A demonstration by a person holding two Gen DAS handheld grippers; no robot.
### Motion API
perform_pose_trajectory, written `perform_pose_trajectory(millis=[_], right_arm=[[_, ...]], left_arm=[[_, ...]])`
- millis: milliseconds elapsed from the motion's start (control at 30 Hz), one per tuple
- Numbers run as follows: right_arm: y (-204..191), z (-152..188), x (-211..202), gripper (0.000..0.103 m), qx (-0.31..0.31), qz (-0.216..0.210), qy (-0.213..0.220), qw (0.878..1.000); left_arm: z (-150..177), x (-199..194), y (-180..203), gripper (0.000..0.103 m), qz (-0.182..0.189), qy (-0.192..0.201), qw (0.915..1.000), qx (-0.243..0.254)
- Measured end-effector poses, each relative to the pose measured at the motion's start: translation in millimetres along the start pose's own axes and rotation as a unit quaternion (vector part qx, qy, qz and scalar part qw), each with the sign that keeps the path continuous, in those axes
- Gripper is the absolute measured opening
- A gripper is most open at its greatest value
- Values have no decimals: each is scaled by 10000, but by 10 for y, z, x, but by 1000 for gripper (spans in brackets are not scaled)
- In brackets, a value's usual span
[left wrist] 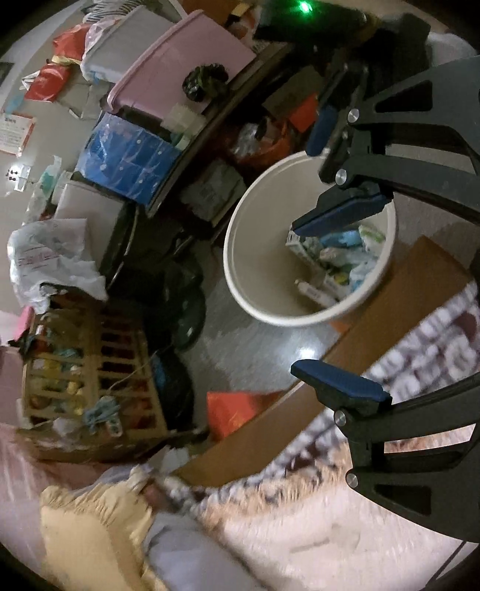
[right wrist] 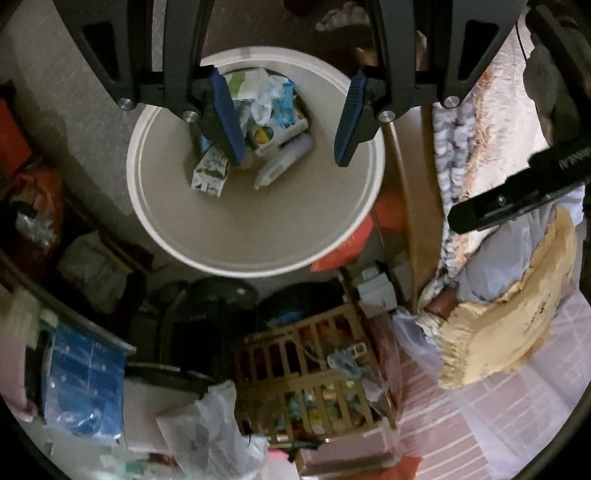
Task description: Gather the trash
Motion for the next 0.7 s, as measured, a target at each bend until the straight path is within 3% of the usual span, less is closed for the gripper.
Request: perform_pose_trajectory(millis=[267,700], right_arm=[[-126,-186,-373,48,-33,348,520,9980],[-333,-368,-821,49,-71,461,1012,9938]], left_arm=[[-24,-390,-103,68,-133,542,9984,40],[-106,-873,-188,68,-134,1198,9927,94]])
Point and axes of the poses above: each gripper's, at about its wrist camera, not at the fingertips, and x roughly the way its jaws point, y to its right, z to its underside, the point moved 9 cm from there along x, roughly the way its jaws point, and after that the axes turned 15 degrees about -x, right-handed, at the moved point
